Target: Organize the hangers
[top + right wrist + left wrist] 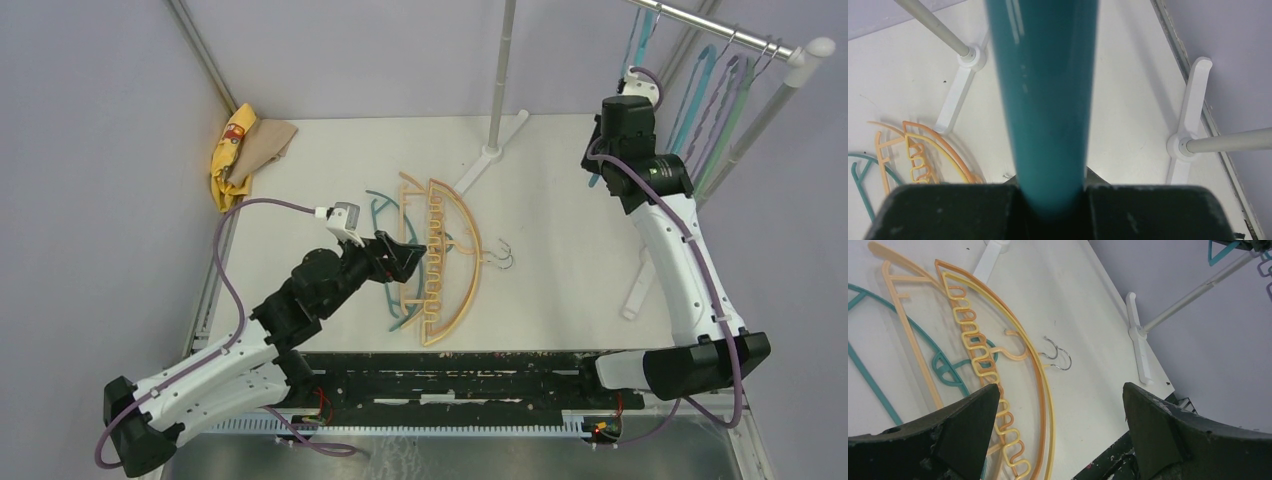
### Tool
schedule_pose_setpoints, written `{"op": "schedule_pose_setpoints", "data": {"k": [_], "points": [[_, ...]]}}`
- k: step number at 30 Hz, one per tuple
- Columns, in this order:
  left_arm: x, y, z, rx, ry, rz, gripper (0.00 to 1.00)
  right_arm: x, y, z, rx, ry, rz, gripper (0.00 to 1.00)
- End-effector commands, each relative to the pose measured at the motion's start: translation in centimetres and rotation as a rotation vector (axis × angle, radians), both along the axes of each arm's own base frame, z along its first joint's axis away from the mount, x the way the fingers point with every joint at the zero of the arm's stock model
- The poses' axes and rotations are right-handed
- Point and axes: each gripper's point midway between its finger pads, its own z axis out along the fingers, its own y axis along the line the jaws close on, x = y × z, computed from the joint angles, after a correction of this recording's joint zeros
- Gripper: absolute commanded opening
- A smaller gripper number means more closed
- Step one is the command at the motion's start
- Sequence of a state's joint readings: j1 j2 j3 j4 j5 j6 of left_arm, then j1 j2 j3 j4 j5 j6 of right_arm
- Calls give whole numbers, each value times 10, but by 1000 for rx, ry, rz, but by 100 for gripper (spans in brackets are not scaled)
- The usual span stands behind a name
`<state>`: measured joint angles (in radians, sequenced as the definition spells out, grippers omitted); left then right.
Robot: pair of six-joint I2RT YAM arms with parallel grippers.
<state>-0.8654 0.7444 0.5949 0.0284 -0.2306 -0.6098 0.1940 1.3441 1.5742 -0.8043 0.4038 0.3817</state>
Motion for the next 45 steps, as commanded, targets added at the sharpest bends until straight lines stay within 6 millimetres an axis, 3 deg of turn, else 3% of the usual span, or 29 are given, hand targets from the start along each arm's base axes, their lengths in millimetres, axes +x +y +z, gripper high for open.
{"op": "schedule_pose_setpoints", "data": {"k": [1,16,18,20,21,23,26,38,45], "points": [[2,6,-5,32,-25,16,99,18,-5,31,68,-133,-20,3],[4,6,-22,71,-3,22,99,31,-42,-2,157,-64,-65,4],[5,5,-25,76,3,22,99,29,-43,-3,165,-63,-64,15],[5,3,-27,83,8,18,99,24,-44,-1,163,-74,-71,37],[6,2,-29,85,11,14,99,21,-45,1,162,-82,-79,49],[6,0,-29,87,14,10,99,13,-45,7,158,-106,-78,62],[7,-2,-32,91,20,6,99,-4,-45,23,148,-149,-68,71],[19,-18,-73,179,93,-6,99,-94,-37,82,100,-307,22,80],[26,-30,-94,203,139,-10,99,-140,-33,105,54,-395,73,83]]}}
